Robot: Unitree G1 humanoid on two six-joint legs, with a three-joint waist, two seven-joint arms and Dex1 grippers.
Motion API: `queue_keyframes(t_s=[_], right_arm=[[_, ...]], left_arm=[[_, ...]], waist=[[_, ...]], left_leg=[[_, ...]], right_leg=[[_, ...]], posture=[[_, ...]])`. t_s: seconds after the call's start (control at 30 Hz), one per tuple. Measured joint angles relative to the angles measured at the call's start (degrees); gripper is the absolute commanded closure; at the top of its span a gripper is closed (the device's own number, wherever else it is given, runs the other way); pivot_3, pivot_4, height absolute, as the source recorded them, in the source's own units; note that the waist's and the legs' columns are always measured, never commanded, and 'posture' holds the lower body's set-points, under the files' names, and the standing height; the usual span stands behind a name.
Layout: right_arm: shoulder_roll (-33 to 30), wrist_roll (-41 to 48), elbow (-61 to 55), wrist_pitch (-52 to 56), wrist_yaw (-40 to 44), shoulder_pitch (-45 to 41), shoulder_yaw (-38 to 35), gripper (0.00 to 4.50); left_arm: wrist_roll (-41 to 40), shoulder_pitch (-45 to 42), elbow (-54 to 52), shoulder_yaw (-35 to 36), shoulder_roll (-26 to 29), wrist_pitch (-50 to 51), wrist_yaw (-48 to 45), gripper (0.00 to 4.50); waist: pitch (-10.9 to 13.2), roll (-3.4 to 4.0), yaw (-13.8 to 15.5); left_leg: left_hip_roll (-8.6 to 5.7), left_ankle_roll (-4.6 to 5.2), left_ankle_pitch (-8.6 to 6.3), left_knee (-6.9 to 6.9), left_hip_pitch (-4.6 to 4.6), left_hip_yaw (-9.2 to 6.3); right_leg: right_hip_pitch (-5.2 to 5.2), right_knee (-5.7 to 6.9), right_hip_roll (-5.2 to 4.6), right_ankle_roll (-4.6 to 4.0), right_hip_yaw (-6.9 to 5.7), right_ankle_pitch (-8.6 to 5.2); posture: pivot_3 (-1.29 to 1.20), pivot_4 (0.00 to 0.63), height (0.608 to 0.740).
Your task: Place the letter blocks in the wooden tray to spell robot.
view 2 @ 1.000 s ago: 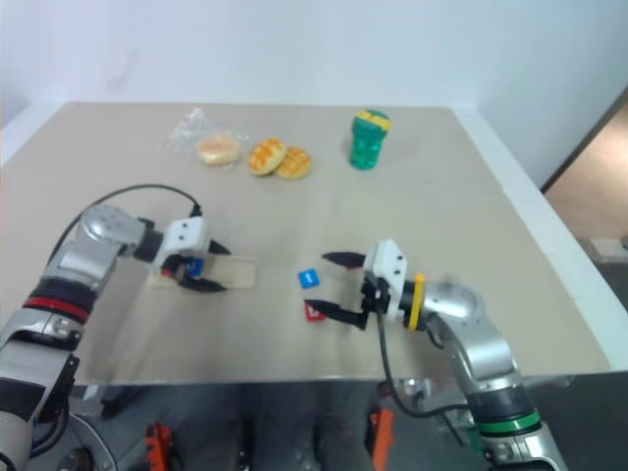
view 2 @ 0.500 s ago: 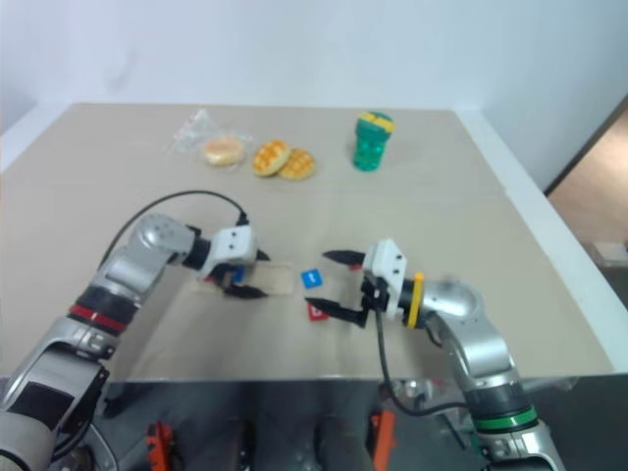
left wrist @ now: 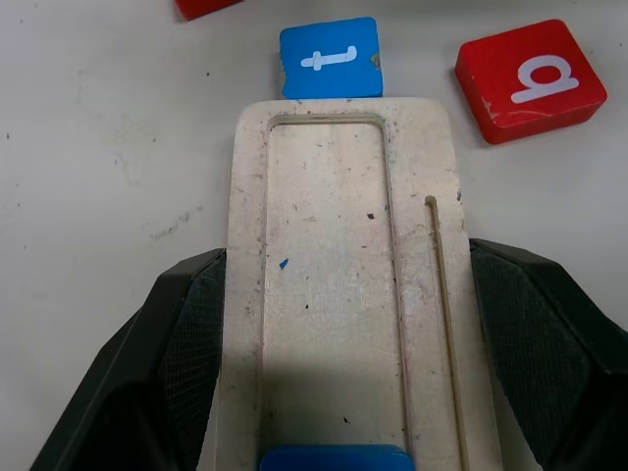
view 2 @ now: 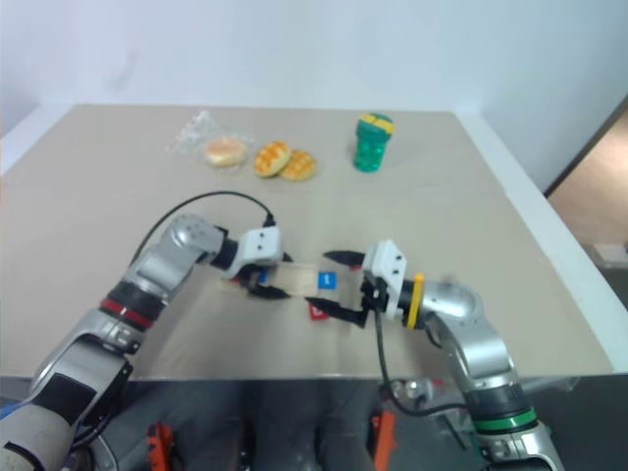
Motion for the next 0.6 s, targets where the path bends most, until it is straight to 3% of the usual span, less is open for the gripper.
queue_keyframes(t_s=[0.03,0.1,0.13,0.47,0.6], right_arm=[[0.0,0.0,0.0,0.0,0.0,0.1,0.0,0.00],[-0.1,0.0,-0.1,0.0,-0.1,0.2,0.0,0.00],[-0.2,0.0,-0.2,0.0,-0.1,0.4,0.0,0.00],[-2.9,-0.3,-0.7,-0.5,1.3,2.2,0.0,0.00],[-3.4,-0.6,-0.9,-0.6,2.4,2.2,0.0,0.00]], left_arm=[[0.0,-0.2,0.4,0.0,-0.1,0.0,0.0,1.31],[0.0,-0.6,1.2,0.0,-0.5,0.3,0.1,0.28],[0.0,-0.6,1.4,0.1,-0.7,0.5,0.5,0.05],[-1.8,-0.2,-3.5,0.5,1.0,6.7,0.2,0.02],[-8.5,1.4,-10.0,5.0,4.6,11.6,-3.3,0.02]], waist=[[0.0,0.00,0.0],[0.0,0.00,0.0],[0.0,0.00,0.0],[0.0,0.03,-0.1],[0.0,0.06,-0.5]], left_leg=[[0.00,0.00,0.00,0.02,0.00,0.00],[0.00,0.00,0.00,0.05,0.03,-0.02],[0.00,0.00,0.00,0.06,0.05,-0.02],[0.01,0.00,-0.01,0.04,0.09,-0.05],[0.07,0.01,-0.01,-0.04,0.08,-0.02]], right_leg=[[0.00,0.00,0.00,0.01,0.00,0.01],[0.05,0.00,0.00,0.02,-0.01,0.02],[0.09,0.00,0.00,0.02,-0.01,0.02],[0.12,-0.03,0.02,0.02,-0.01,0.01],[0.02,-0.02,0.06,-0.02,0.03,-0.01]], posture=[[0.00,0.150,0.740],[0.00,0.150,0.740],[0.00,0.150,0.740],[0.00,0.150,0.740],[0.00,0.150,0.740]])
